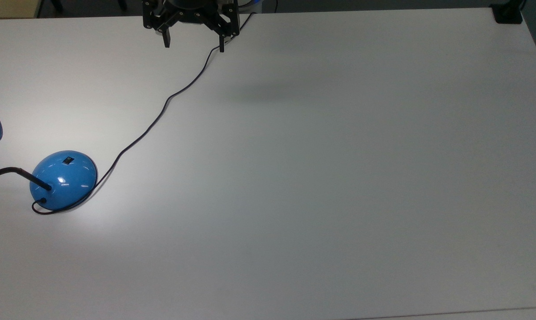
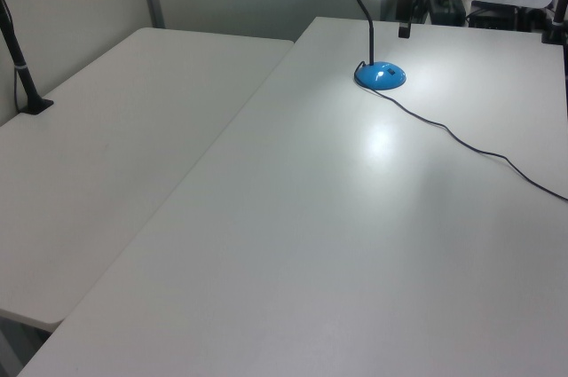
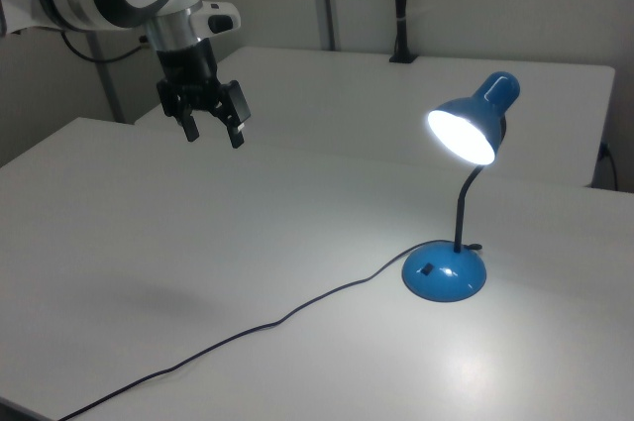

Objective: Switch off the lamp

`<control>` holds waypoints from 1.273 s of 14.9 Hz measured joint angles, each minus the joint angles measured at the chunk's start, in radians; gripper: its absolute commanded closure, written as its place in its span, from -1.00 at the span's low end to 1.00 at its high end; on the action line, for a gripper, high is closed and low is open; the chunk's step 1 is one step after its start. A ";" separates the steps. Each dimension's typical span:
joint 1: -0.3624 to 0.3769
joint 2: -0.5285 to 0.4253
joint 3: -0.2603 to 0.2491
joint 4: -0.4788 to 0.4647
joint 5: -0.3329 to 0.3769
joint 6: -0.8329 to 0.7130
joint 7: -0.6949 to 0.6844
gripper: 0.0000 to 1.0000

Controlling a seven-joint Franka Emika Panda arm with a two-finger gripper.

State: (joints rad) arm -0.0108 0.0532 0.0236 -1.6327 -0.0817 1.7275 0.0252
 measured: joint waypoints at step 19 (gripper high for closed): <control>0.000 0.003 0.000 0.000 0.000 -0.039 -0.042 1.00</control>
State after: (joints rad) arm -0.0108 0.0564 0.0236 -1.6326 -0.0817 1.6883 -0.0169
